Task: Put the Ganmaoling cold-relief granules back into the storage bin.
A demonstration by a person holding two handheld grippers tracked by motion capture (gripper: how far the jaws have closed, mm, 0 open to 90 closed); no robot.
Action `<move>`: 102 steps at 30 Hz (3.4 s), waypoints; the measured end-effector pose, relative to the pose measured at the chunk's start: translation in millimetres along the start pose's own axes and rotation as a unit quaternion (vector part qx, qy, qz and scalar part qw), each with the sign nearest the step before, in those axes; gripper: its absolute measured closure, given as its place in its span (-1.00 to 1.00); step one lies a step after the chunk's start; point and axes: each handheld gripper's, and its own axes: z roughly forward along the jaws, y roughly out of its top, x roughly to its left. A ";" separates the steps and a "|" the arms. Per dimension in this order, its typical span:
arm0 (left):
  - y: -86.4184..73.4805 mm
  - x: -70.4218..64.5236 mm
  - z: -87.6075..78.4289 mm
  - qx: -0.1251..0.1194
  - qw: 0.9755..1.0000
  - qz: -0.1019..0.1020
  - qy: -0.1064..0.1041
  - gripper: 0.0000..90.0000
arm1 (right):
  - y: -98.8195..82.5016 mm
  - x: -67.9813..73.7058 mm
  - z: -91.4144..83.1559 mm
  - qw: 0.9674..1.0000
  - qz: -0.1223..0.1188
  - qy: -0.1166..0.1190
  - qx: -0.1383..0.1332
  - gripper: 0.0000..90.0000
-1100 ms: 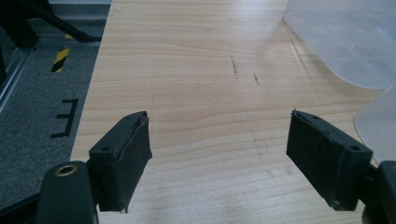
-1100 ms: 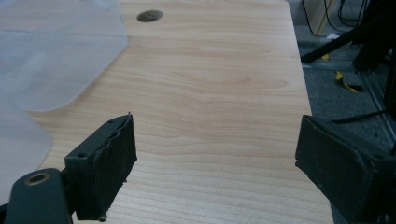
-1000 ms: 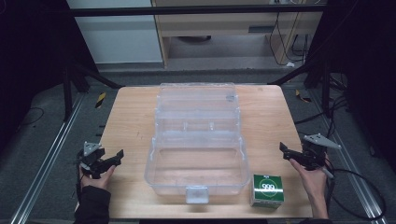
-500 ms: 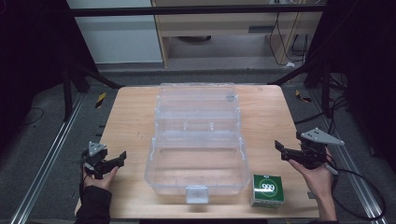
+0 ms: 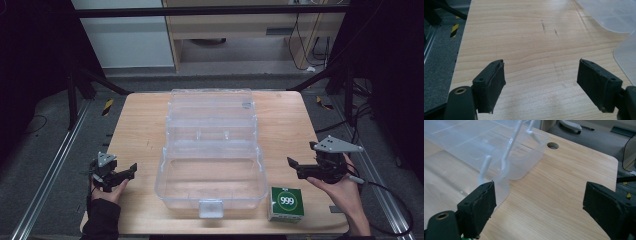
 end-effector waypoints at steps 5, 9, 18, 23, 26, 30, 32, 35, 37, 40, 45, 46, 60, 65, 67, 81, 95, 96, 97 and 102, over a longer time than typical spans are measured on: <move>-0.2 -1.2 0.7 0.004 1.000 0.004 0.000 -0.52 | 2.8 3.9 -3.1 1.000 -0.017 0.014 0.016 -0.79; -0.5 -1.8 0.9 0.005 1.000 0.005 -0.002 -0.52 | 3.7 8.0 -4.0 0.998 -0.035 0.028 0.033 -0.81; -0.8 -3.1 1.4 0.007 1.000 0.010 -0.001 -0.52 | 2.8 16.4 -8.6 0.993 -0.068 0.058 0.072 -0.87; -0.8 -3.8 2.0 0.008 1.000 0.011 -0.001 -0.52 | -0.9 24.9 -10.1 0.987 -0.095 0.074 0.106 -0.90; -0.8 -4.0 2.0 0.009 1.000 0.012 -0.002 -0.52 | -2.4 27.2 -10.0 0.985 -0.101 0.079 0.114 -0.90; -0.9 -4.0 2.2 0.010 1.000 0.012 -0.001 -0.52 | -5.2 32.2 -9.0 0.980 -0.119 0.091 0.132 -0.91; -0.9 -4.0 2.2 0.010 1.000 0.013 -0.001 -0.52 | -7.0 36.2 -8.1 0.976 -0.132 0.102 0.143 -0.91; -0.9 -3.9 2.0 0.010 1.000 0.013 -0.001 -0.52 | -8.1 38.1 -7.5 0.973 -0.138 0.106 0.149 -0.92; -0.9 -3.9 1.9 0.010 1.000 0.013 -0.001 -0.52 | -9.6 39.7 -6.8 0.972 -0.140 0.110 0.157 -0.93; -0.9 -4.0 1.8 0.010 1.000 0.013 -0.001 -0.52 | -13.3 43.0 -4.7 0.967 -0.151 0.118 0.169 -0.93; -0.9 -3.8 1.9 0.010 1.000 0.014 -0.001 -0.52 | -17.3 47.0 -2.1 0.962 -0.163 0.127 0.178 -0.94; -0.9 -3.8 1.9 0.011 1.000 0.014 -0.001 -0.52 | -17.3 47.0 -2.1 0.962 -0.163 0.127 0.178 -0.94; -0.9 -3.9 2.1 0.012 1.000 0.015 0.000 -0.52 | -25.5 52.5 6.2 0.949 -0.181 0.147 0.211 -0.96; -0.8 -4.1 2.2 0.012 1.000 0.015 0.000 -0.52 | -28.1 56.1 9.5 0.943 -0.190 0.157 0.225 -0.97; -0.8 -4.0 2.1 0.012 1.000 0.015 0.000 -0.52 | -29.9 58.7 11.9 0.938 -0.197 0.159 0.236 -0.97; -0.9 -3.5 2.3 0.012 1.000 0.015 0.001 -0.52 | -33.3 65.3 20.9 0.922 -0.223 0.172 0.264 -0.98; -1.0 -2.8 2.4 0.012 1.000 0.014 0.001 -0.52 | -39.7 70.7 34.7 0.903 -0.256 0.178 0.297 -0.96; -1.0 -2.8 2.3 0.012 1.000 0.014 0.001 -0.52 | -39.7 70.7 34.7 0.903 -0.256 0.178 0.297 -0.96; -1.0 -2.8 2.3 0.011 1.000 0.014 0.001 -0.52 | -40.0 71.1 35.7 0.901 -0.256 0.177 0.301 -0.96; -1.1 -2.5 2.3 0.011 1.000 0.014 0.001 -0.52 | -41.3 71.5 40.1 0.897 -0.263 0.176 0.307 -0.93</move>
